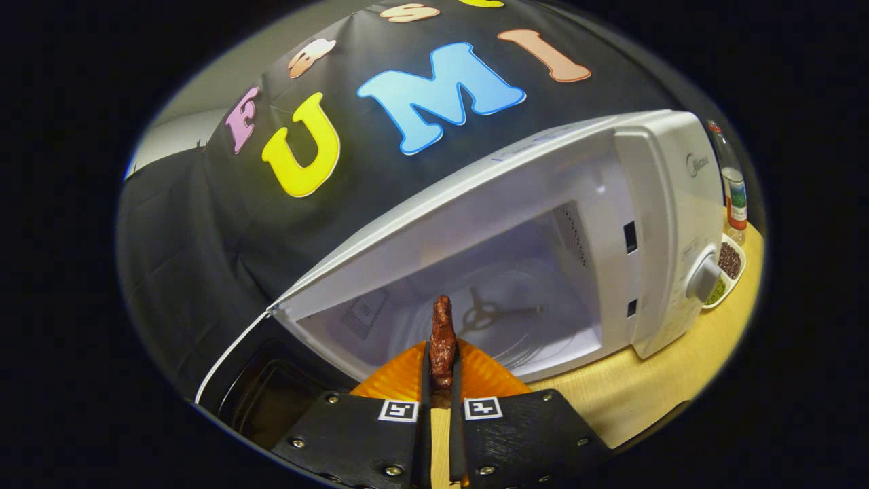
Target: Open the microwave, put the food inside, and close the microwave door.
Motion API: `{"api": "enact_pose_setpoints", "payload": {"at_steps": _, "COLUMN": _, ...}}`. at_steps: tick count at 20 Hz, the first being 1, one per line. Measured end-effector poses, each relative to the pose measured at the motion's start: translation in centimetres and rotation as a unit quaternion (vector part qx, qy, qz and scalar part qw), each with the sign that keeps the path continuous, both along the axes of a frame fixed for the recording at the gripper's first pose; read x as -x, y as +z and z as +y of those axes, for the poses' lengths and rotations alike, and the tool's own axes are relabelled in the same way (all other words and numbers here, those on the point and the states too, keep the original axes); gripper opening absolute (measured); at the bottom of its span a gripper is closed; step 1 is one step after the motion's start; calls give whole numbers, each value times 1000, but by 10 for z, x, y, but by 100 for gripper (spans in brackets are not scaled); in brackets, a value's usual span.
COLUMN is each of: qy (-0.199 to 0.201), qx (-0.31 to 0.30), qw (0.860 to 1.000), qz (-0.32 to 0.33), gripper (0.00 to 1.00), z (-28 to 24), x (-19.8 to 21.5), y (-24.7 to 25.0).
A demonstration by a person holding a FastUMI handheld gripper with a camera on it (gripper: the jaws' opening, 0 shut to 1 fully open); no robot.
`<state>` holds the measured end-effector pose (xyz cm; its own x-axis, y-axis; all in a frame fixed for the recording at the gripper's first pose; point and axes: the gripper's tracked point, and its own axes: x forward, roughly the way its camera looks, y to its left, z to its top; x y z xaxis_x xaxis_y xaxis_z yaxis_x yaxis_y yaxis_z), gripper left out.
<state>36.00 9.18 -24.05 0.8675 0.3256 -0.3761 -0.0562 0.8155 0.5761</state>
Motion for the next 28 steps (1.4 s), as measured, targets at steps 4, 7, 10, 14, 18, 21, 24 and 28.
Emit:
{"api": "enact_pose_setpoints", "payload": {"at_steps": 4, "qy": -7, "qx": -11, "qw": 1000, "qz": -9, "gripper": 10, "z": 10, "x": -22, "y": -8}}
{"api": "enact_pose_setpoints", "payload": {"at_steps": 7, "qy": -15, "qx": 3, "qw": 1000, "qz": -9, "gripper": 10, "z": 10, "x": -36, "y": -17}}
{"api": "enact_pose_setpoints", "payload": {"at_steps": 10, "qy": -18, "qx": 4, "qw": 1000, "qz": -2, "gripper": 12, "z": 7, "x": -42, "y": -25}}
{"api": "enact_pose_setpoints", "payload": {"at_steps": 14, "qy": -24, "qx": 74, "qw": 997, "qz": -3, "gripper": 24, "z": -10, "x": -47, "y": -38}}
{"api": "enact_pose_setpoints", "payload": {"at_steps": 18, "qy": -31, "qx": 201, "qw": 979, "qz": 20, "gripper": 49, "z": -33, "x": -48, "y": -54}}
{"api": "enact_pose_setpoints", "payload": {"at_steps": 21, "qy": -19, "qx": 228, "qw": 974, "qz": 5, "gripper": 83, "z": -32, "x": -47, "y": -47}}
{"api": "enact_pose_setpoints", "payload": {"at_steps": 24, "qy": -22, "qx": 234, "qw": 972, "qz": -20, "gripper": 95, "z": -32, "x": -43, "y": -26}}
{"api": "enact_pose_setpoints", "payload": {"at_steps": 28, "qy": 4, "qx": 228, "qw": 973, "qz": -35, "gripper": 98, "z": -19, "x": -14, "y": -1}}
